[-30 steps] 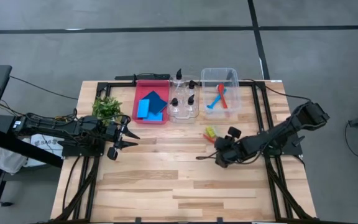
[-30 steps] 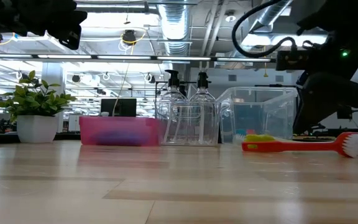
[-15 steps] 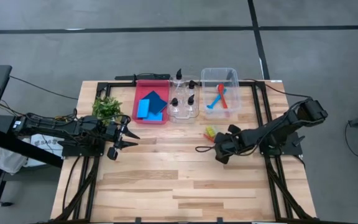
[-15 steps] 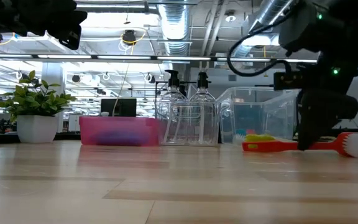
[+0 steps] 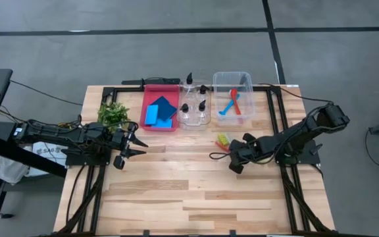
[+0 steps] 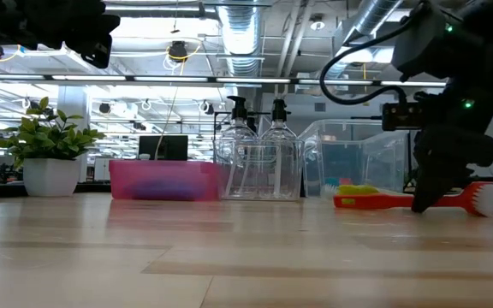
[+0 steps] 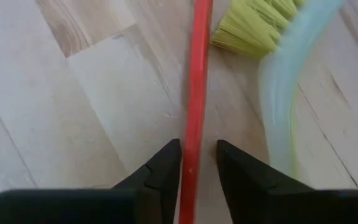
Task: Pick & Place Kitchen Sink Supplies
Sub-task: Put the red dish brush into the right transparent bin
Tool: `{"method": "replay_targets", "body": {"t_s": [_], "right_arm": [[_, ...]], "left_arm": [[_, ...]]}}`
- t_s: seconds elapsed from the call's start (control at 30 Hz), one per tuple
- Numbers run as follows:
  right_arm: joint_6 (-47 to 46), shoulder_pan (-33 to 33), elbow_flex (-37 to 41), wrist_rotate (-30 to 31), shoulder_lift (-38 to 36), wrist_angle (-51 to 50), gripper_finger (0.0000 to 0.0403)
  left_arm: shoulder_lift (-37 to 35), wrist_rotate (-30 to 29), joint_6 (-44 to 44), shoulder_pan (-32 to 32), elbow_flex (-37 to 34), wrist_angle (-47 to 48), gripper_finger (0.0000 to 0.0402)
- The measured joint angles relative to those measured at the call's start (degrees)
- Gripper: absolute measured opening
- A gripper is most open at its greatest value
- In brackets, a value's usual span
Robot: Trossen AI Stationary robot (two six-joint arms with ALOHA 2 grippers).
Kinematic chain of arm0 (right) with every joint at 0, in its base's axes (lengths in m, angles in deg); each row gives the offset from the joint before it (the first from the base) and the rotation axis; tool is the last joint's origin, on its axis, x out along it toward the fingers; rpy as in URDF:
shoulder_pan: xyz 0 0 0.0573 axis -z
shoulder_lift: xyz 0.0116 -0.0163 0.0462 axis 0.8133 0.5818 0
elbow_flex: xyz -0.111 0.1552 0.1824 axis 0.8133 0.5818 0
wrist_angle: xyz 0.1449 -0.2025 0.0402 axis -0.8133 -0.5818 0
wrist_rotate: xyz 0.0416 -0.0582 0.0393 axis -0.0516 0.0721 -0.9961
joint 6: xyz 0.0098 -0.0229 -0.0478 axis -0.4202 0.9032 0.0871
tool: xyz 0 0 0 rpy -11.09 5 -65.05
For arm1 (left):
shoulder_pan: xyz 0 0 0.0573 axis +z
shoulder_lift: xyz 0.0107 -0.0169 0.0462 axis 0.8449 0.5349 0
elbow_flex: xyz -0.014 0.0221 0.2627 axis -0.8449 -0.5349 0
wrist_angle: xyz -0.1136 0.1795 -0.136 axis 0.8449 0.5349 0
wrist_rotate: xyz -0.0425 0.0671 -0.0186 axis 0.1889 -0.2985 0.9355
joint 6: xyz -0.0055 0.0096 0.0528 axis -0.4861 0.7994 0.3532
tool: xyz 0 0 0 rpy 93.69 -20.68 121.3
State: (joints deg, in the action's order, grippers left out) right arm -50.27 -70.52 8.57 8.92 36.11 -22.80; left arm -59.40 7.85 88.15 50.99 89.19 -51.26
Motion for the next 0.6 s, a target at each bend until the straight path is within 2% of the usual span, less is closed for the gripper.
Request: {"method": "replay_targets", "body": {"t_s": [0.27,0.33,0.5,0.6], "right_arm": [[0.1,-1.2,0.0,0.1,0.0,0.6,0.0014],[0.1,-1.6,0.1,0.1,0.1,0.8,0.0013],[0.1,-2.9,0.2,0.6,0.1,1.5,0.0040],[0.1,-3.8,0.1,0.7,0.1,1.9,0.0031]], "left_arm": [[0.0,0.0,0.0,0.0,0.0,0.0,0.0118],[0.0,0.0,0.0,0.0,0.0,0.0,0.0118],[0.0,0.0,0.0,0.0,0.0,0.0,0.0118],[0.0,0.0,0.0,0.0,0.0,0.0,0.0118]]}}
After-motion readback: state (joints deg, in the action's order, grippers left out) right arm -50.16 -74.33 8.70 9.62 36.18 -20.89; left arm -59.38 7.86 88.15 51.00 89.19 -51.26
